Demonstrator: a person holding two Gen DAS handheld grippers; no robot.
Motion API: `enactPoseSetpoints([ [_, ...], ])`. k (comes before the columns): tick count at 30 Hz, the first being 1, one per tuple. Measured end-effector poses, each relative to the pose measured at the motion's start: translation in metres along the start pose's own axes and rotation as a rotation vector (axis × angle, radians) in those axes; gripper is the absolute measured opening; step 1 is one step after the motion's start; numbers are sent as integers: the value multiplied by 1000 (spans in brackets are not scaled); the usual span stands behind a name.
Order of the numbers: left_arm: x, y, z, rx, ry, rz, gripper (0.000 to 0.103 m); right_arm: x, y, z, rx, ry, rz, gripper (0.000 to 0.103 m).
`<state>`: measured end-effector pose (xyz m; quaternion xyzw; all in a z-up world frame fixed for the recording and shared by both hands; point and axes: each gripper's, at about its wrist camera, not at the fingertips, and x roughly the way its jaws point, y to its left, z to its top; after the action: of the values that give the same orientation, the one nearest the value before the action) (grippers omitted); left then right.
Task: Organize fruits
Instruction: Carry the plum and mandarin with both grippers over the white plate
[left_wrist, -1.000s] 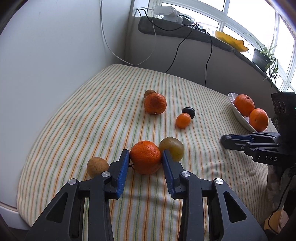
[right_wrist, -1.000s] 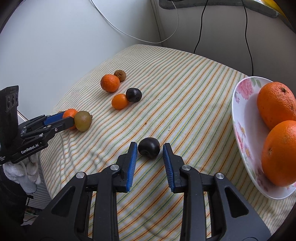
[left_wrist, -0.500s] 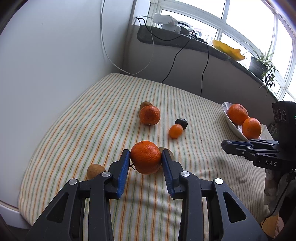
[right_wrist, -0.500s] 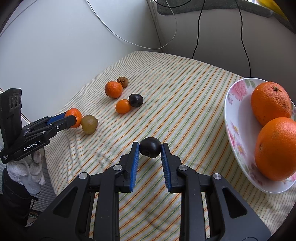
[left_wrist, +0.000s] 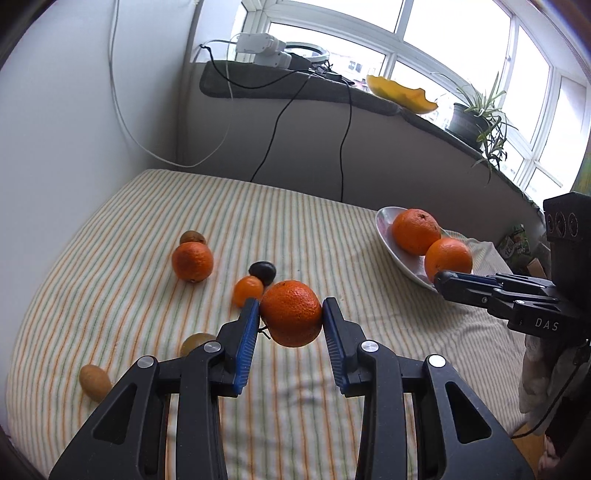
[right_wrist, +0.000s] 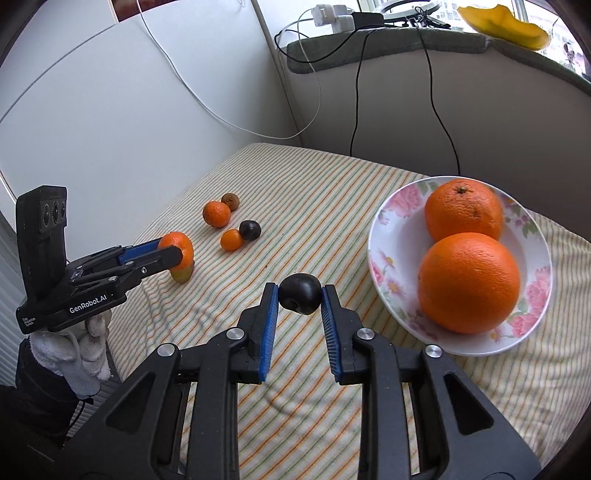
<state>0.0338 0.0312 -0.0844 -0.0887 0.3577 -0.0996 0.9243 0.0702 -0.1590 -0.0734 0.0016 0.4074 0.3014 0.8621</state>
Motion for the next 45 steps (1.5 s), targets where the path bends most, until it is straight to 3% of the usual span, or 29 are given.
enactPoseSetpoints([
  [18, 51, -66, 28, 92, 43, -124, 33, -54, -83, -9, 129, -78, -137, 25],
  [35, 85, -104, 45, 166, 74, -176, 33, -39, -128, -6, 184, -61, -207, 25],
  [45, 92, -104, 46, 162, 96, -178, 33, -32, -135, -4, 181, -52, -207, 25],
])
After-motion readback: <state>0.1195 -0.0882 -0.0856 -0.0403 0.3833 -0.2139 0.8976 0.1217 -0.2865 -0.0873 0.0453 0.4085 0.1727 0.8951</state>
